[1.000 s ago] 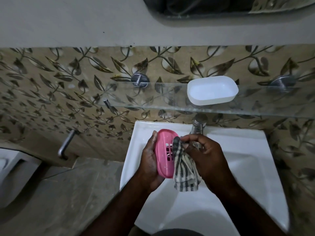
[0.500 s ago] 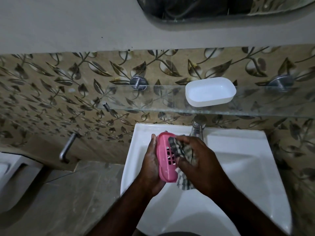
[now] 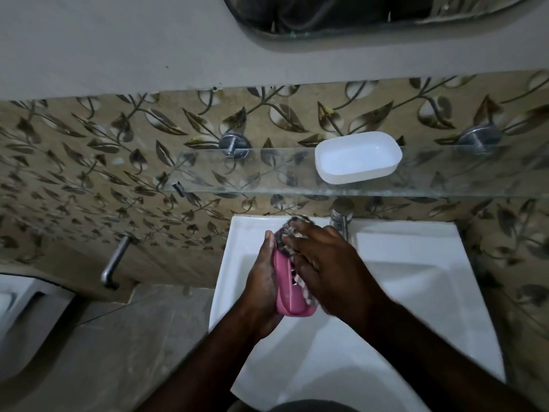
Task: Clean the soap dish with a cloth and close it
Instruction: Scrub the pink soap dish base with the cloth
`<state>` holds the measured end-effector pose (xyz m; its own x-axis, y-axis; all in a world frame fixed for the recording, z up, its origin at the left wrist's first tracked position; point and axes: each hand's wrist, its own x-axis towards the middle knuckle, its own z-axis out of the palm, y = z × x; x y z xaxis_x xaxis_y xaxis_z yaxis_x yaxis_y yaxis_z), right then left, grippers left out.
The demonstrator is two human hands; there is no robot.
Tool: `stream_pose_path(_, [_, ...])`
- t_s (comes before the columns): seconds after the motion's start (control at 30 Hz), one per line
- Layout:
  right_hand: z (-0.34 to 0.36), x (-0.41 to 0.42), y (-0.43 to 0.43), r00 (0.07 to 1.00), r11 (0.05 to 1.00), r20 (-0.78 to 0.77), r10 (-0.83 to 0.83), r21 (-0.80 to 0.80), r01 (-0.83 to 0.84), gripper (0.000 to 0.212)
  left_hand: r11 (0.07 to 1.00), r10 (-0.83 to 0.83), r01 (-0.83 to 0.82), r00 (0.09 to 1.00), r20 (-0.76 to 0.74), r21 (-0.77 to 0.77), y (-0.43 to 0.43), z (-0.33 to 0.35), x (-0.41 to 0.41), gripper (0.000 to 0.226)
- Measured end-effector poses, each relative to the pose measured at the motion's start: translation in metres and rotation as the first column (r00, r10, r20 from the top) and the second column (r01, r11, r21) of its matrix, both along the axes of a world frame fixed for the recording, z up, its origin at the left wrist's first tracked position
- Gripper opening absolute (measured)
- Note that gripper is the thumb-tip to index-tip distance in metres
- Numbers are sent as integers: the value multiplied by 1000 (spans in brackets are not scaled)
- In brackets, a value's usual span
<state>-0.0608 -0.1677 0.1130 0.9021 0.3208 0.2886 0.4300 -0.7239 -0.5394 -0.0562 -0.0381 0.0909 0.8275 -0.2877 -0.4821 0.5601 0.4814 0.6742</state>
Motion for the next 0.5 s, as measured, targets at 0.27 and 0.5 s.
stream_pose_path(0.27, [-7, -34, -3, 955, 955, 26, 295, -49, -294, 36, 1000, -30, 30, 996, -89, -7, 17, -4, 3, 72])
stream_pose_path(0.5, [4, -15, 8, 988, 990, 75, 137, 16, -138, 35, 998, -4, 0, 999, -49, -62, 12, 3, 4, 61])
